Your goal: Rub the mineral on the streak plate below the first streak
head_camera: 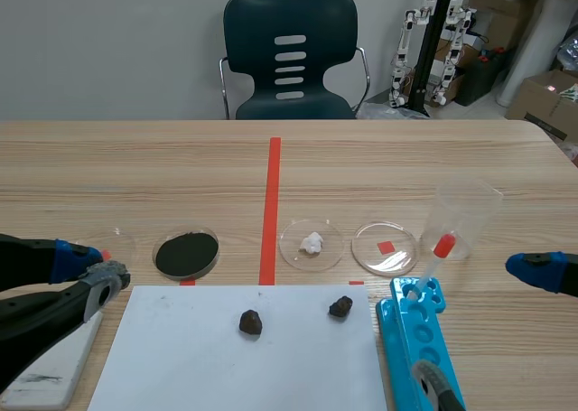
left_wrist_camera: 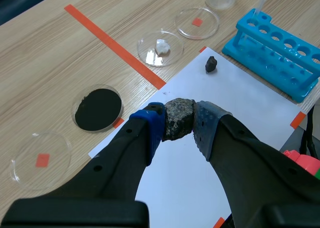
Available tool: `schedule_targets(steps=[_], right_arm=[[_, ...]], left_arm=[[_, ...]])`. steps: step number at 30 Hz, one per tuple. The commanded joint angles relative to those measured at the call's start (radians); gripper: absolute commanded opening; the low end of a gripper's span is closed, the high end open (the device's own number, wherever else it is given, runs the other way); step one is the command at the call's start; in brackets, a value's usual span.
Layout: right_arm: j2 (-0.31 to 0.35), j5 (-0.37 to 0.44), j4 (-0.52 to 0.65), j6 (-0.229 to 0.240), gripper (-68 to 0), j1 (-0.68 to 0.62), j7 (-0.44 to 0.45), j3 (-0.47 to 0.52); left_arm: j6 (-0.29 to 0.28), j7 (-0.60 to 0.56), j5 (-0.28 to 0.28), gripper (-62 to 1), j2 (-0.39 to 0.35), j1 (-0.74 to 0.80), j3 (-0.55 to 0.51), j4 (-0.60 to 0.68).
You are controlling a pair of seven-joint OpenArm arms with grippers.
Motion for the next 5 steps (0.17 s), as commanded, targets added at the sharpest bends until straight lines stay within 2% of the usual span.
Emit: schedule_targets(steps=[1, 5], right_arm=[[0.0, 0.01, 0.012, 0.0, -2.2, 0.0, 0.014, 0.001], [0.0, 0.01, 0.012, 0.0, -2.2, 0.0, 0.014, 0.001]], left_arm=[[-0.002, -0.014, -0.014, -49.3, 0.002, 0.005, -0.005, 0.011], [-0.002, -0.014, -0.014, -49.3, 0.002, 0.005, -0.005, 0.011]])
